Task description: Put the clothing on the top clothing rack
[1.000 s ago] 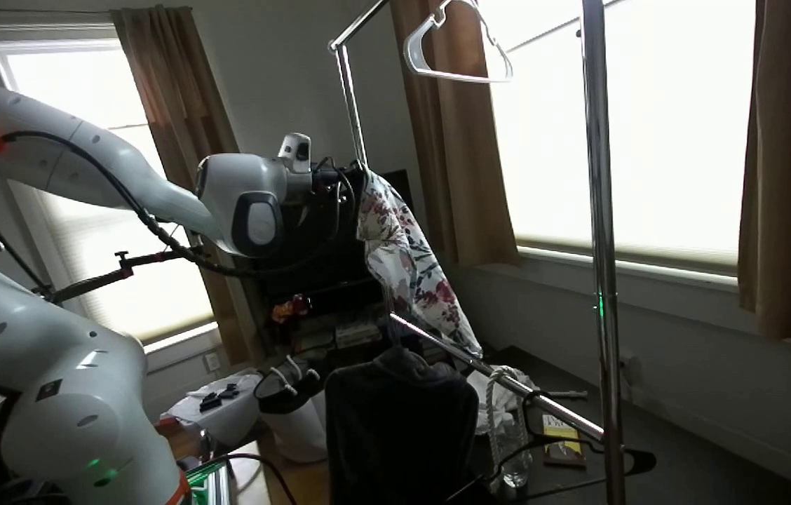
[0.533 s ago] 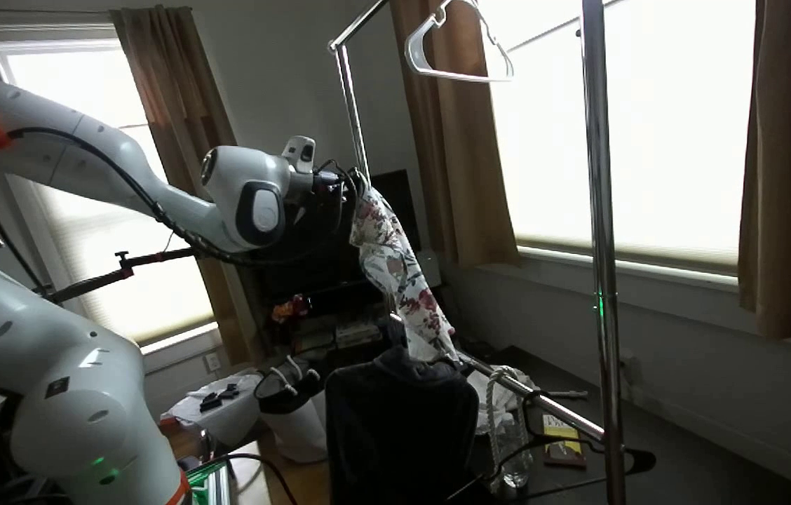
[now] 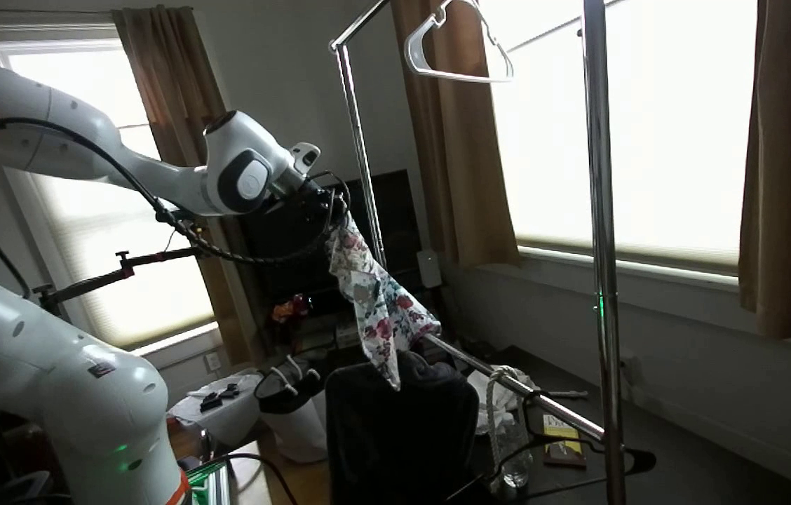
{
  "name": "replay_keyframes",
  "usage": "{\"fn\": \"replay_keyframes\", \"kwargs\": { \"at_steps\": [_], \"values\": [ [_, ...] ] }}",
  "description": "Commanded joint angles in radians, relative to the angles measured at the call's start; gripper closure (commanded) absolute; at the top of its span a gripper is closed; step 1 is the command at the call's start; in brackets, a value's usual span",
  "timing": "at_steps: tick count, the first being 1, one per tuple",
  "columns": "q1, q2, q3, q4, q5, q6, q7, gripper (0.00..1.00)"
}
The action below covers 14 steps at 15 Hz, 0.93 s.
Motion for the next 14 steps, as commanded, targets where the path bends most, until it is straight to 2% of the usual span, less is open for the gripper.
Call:
{"fn": "replay_keyframes", "kwargs": {
  "at_steps": [1, 4, 6, 7, 9, 11, 12, 14],
  "values": [
    [0.182, -0.069, -0.136, 0.027, 0.143, -0.206, -0.108, 0.99],
    [0.212, -0.099, -0.176, 0.069, 0.222, -0.43, -0.124, 0.99],
    [0.154, -0.09, -0.152, 0.11, 0.188, -0.604, -0.069, 0.99],
    [0.148, -0.081, -0.132, 0.086, 0.206, -0.496, -0.107, 0.98],
    [0.125, -0.082, -0.127, 0.107, 0.209, -0.577, -0.107, 0.98],
    [0.121, -0.081, -0.127, 0.109, 0.209, -0.583, -0.107, 0.99],
    [0.144, -0.036, -0.133, 0.153, 0.206, -0.63, -0.151, 0.99],
    [0.167, 0.029, -0.098, 0.266, 0.191, -0.733, -0.199, 0.99]
  ]
}}
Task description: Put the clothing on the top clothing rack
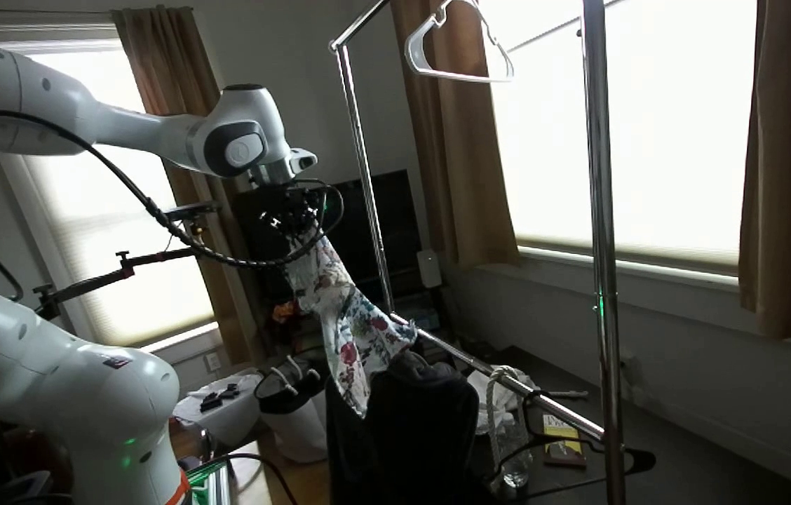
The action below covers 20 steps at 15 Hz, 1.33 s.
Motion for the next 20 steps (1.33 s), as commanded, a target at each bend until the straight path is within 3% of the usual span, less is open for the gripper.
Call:
{"fn": "replay_keyframes", "kwargs": {
  "at_steps": [1, 2, 3, 5, 8, 12, 13, 15, 17, 20],
  "values": [
    [0.012, 0.116, 0.071, 0.203, 0.007, -0.184, -0.075, 0.99],
    [0.055, 0.14, 0.064, 0.275, -0.027, -0.245, -0.062, 0.99],
    [0.013, 0.163, 0.119, 0.34, -0.015, -0.313, -0.091, 0.99],
    [0.006, 0.21, 0.159, 0.473, -0.036, -0.432, -0.124, 0.99],
    [-0.024, 0.3, 0.242, 0.676, -0.118, -0.521, -0.174, 0.99],
    [-0.068, 0.432, 0.349, 0.92, -0.246, -0.44, -0.222, 0.99],
    [-0.08, 0.341, 0.331, 0.786, -0.179, -0.45, -0.202, 0.98],
    [-0.094, 0.398, 0.365, 0.878, -0.21, -0.44, -0.206, 0.98],
    [-0.107, 0.425, 0.369, 0.883, -0.211, -0.414, -0.175, 0.99],
    [-0.141, 0.503, 0.425, 0.959, -0.284, -0.246, -0.095, 0.99]
  ]
}}
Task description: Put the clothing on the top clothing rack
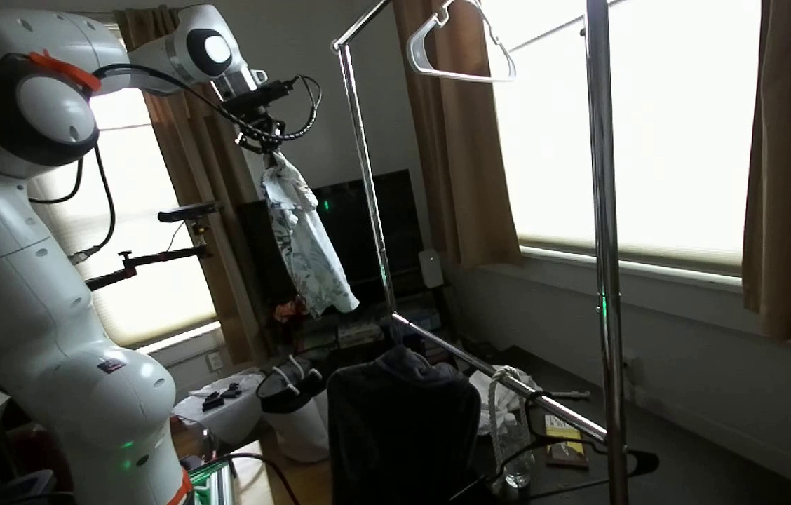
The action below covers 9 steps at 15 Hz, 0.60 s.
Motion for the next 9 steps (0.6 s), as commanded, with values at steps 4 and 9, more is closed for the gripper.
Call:
{"fn": "replay_keyframes", "kwargs": {
  "at_steps": [4, 9],
  "values": [
    [-0.057, 0.159, 0.162, 0.202, -0.26, 0.232, 0.131, 0.99],
    [-0.042, 0.184, 0.177, 0.267, -0.398, 0.285, 0.216, 0.99]
  ]
}}
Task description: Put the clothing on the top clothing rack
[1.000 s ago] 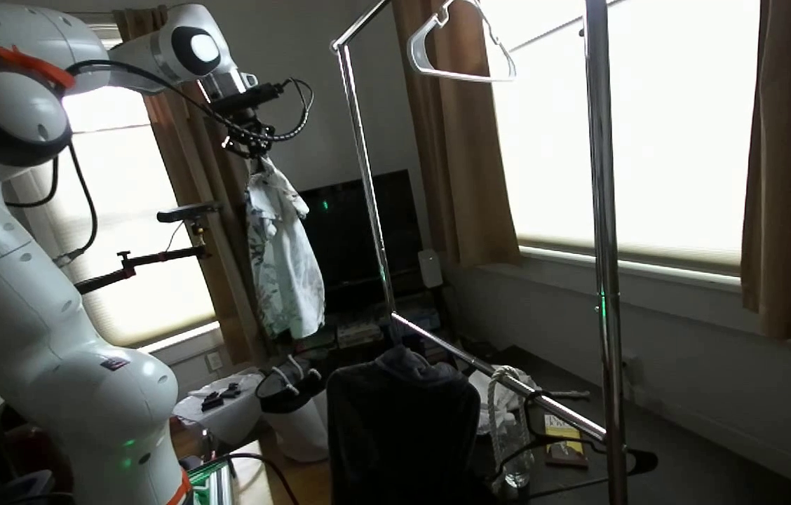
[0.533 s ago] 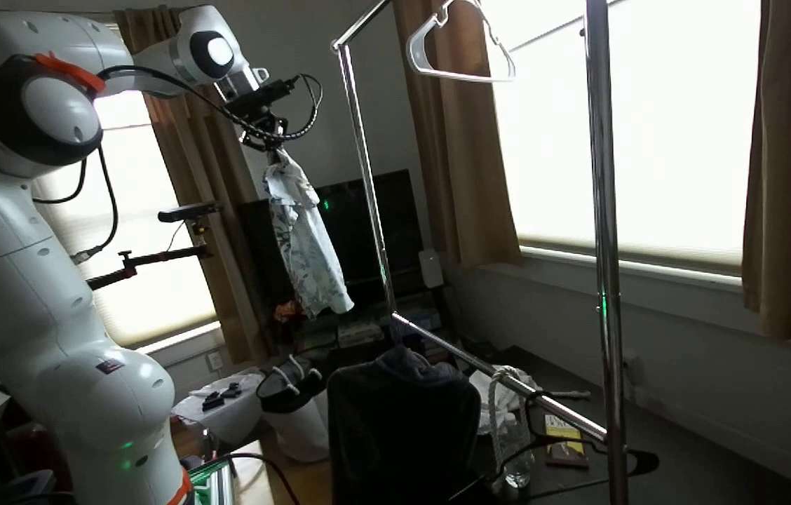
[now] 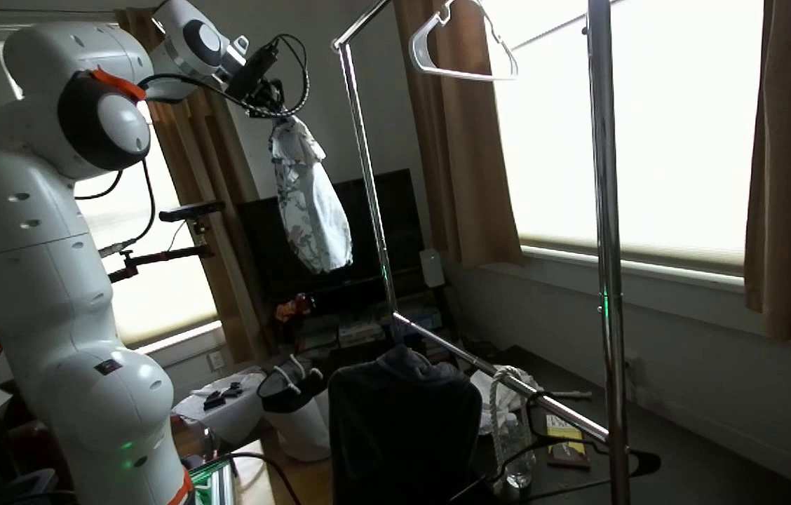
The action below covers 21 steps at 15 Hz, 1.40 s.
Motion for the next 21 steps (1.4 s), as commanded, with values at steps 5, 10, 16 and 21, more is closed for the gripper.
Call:
{"fn": "replay_keyframes", "kwargs": {
  "at_steps": [5, 10, 16, 21],
  "values": [
    [0.008, 0.053, 0.007, 0.055, -0.06, 0.138, 0.055, 0.99],
    [0.04, 0.168, -0.008, 0.217, -0.349, 0.333, 0.225, 0.99],
    [0.118, 0.329, -0.028, 0.477, -0.619, 0.241, 0.356, 0.99],
    [0.114, 0.336, -0.057, 0.488, -0.674, 0.326, 0.477, 0.99]
  ]
}}
